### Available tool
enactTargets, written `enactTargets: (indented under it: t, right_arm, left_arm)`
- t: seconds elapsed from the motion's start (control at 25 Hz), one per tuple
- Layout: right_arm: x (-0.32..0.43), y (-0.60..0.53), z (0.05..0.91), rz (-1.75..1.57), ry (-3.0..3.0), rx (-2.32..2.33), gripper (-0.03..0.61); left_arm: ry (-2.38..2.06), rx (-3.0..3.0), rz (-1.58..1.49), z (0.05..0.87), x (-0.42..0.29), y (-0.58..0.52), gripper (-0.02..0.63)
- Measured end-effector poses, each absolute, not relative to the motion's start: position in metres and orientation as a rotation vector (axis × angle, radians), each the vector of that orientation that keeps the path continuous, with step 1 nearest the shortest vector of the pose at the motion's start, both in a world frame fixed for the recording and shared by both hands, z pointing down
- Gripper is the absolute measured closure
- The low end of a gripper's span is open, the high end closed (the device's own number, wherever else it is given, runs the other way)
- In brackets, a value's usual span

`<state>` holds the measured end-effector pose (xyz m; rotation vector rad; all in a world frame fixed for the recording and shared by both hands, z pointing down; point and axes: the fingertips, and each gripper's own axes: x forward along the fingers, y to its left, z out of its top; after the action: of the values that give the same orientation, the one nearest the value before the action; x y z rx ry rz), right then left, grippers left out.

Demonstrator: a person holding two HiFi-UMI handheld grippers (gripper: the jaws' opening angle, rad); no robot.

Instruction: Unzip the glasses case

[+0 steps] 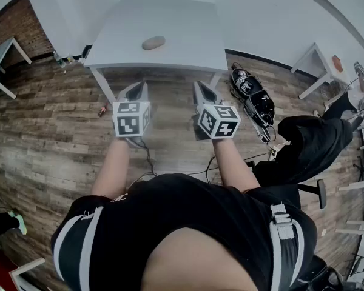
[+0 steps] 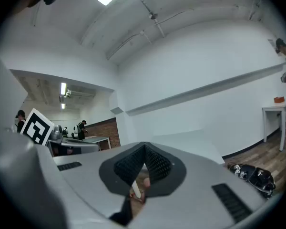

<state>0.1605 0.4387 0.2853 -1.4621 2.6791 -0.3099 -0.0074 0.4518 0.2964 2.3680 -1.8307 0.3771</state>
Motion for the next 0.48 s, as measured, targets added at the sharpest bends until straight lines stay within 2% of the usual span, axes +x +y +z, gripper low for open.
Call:
enactTargets:
  t: [0.24,0.48]
  right_arm:
    - [0.160,0.444,0.282,-0.348,2.744,-1.416,0.572]
    - [0.165,0.425,0.272,-0.319,2.675,-1.473,0.571]
  left_arm:
    - [-1.788,2.414,0.452,0.276,0.010,0.450,0.611]
    - [-1.835,2.437,0.403,0.261,0.005,0.426,0.611]
